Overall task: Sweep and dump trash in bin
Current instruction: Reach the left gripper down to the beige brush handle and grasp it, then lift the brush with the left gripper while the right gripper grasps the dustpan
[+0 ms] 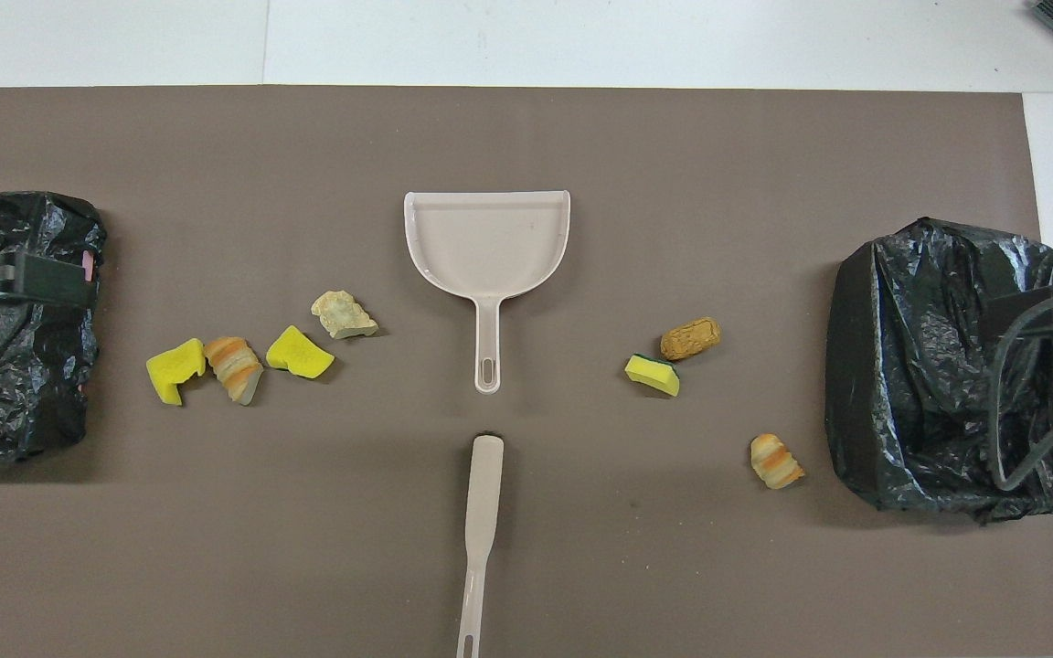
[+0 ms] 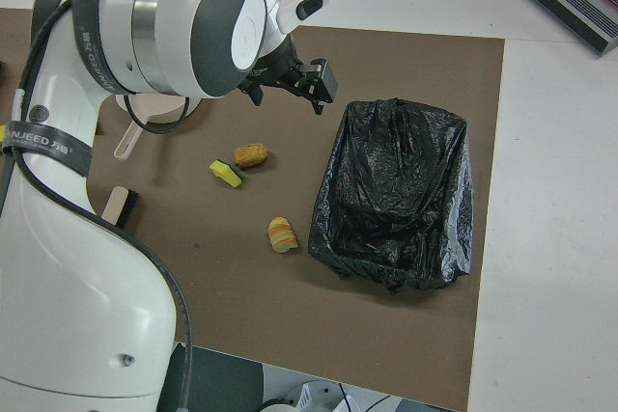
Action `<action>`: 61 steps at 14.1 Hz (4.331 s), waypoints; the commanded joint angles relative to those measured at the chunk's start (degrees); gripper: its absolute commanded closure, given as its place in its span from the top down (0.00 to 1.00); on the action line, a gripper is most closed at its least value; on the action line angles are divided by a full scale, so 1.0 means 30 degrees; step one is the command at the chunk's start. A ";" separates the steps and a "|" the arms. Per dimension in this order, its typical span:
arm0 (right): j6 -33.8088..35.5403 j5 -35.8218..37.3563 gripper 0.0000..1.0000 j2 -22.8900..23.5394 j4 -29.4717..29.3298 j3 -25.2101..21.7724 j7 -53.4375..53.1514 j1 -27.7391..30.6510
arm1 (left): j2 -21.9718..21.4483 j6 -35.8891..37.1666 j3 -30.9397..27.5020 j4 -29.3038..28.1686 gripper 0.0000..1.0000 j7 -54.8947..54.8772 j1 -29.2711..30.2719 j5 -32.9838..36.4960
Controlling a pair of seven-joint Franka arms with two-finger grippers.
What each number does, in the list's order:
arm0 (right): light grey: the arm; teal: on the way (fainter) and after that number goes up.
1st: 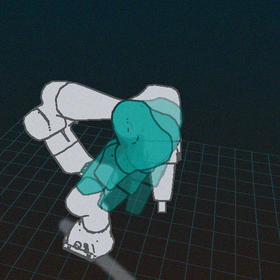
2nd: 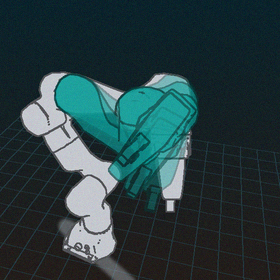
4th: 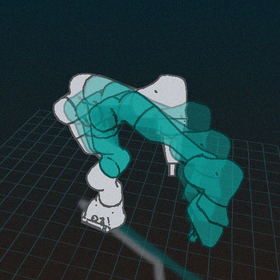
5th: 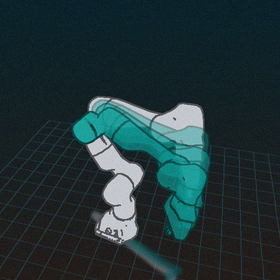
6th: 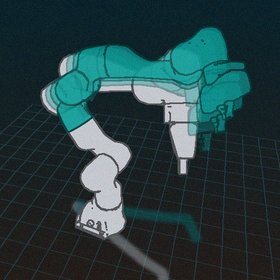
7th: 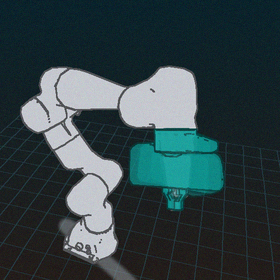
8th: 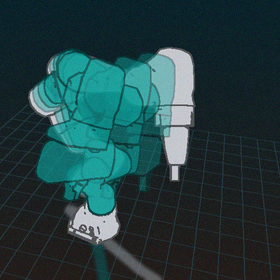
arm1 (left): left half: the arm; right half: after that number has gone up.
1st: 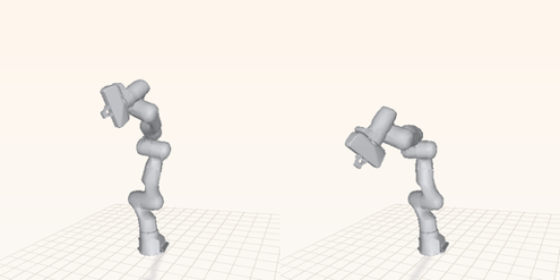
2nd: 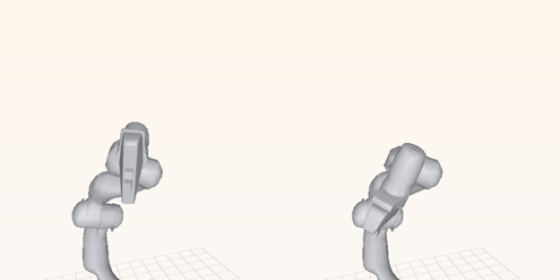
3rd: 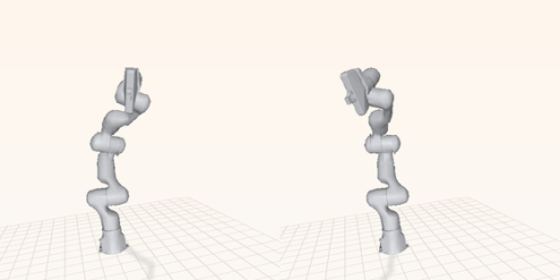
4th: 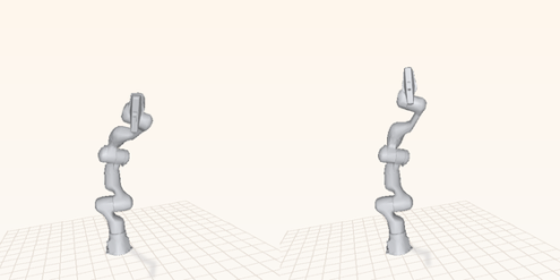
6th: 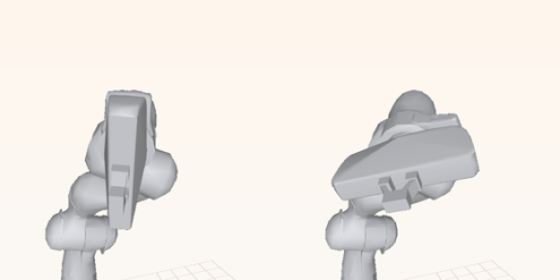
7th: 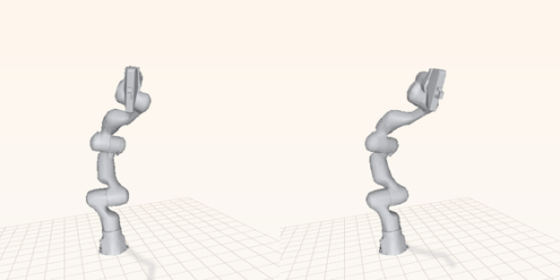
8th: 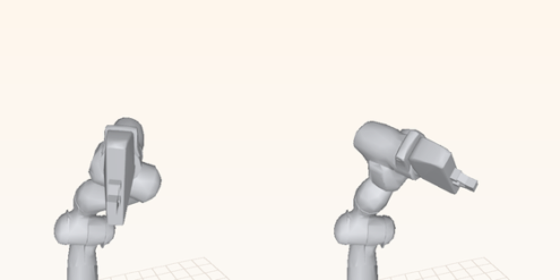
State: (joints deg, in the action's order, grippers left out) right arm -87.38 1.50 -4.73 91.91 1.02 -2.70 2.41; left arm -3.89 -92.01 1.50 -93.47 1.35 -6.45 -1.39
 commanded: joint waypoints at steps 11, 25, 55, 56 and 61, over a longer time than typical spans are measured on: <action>0.0063 -0.0206 1.00 -0.0211 0.0242 0.0099 -0.0184 0.0076 | -0.3975 -0.7491 -0.0206 -1.2222 1.00 0.7950 -1.1524 -0.0180; 0.0005 -0.0206 1.00 -0.0152 0.0184 0.0128 -0.0155 0.0047 | -0.2189 -1.3359 -0.0264 -1.6598 1.00 1.1417 -1.5782 -0.0151; -0.2569 -0.0970 1.00 0.5881 -0.3976 0.2032 -0.4899 -0.4255 | -0.5001 -0.3870 -0.0381 -1.1939 0.00 0.6334 -0.4045 0.0553; -0.2950 -0.1142 1.00 0.6260 -0.3976 0.2032 -0.5075 -0.4695 | -0.4972 -0.3928 -0.0381 -1.2026 0.00 0.5014 -0.2785 0.0553; -0.6111 -0.0411 1.00 0.8573 -0.3918 0.2032 -0.7244 -0.6748 | -0.3657 -0.6148 -0.0381 -1.2291 0.00 0.1193 0.1938 0.0553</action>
State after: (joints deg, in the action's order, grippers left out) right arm -102.30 -0.55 18.25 80.40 7.05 -23.06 -17.47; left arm -17.13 -107.31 -0.63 -130.81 6.70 -4.12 -0.16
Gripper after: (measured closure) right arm 0.000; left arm 0.749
